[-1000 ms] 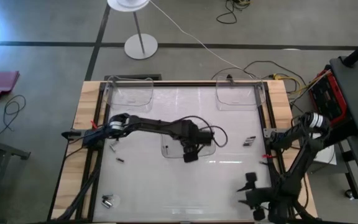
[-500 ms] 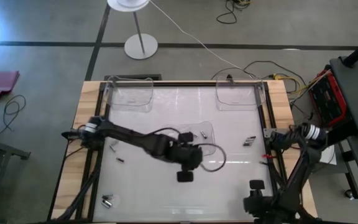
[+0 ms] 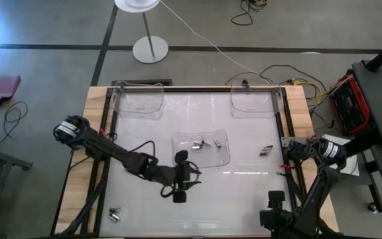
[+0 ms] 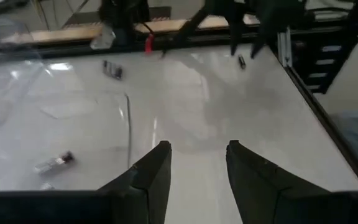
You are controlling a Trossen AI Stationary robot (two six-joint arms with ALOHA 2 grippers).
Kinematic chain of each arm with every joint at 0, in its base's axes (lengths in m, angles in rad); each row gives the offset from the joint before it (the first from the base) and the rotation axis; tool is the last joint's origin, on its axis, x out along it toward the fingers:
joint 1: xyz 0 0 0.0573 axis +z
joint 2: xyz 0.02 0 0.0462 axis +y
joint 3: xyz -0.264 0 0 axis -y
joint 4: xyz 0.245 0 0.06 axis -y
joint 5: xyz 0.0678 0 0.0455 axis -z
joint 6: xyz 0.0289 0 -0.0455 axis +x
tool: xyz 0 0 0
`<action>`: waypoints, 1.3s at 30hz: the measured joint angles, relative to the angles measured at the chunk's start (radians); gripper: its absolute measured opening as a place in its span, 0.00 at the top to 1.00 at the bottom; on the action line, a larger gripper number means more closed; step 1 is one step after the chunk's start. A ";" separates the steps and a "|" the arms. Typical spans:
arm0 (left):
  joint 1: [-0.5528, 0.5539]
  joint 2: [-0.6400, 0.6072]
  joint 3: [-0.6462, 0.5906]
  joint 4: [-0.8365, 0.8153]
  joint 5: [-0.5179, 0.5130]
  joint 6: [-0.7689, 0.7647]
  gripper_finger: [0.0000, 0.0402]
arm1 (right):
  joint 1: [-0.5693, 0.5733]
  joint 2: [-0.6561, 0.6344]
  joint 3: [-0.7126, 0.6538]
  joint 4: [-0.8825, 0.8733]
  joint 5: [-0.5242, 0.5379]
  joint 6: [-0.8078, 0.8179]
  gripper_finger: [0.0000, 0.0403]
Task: Sort batteries
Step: Put the black battery into the top right transparent bin
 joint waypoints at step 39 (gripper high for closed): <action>-0.108 0.150 -0.647 1.364 0.003 0.105 0.66 | -0.148 -0.011 -0.156 0.192 -0.277 0.016 0.95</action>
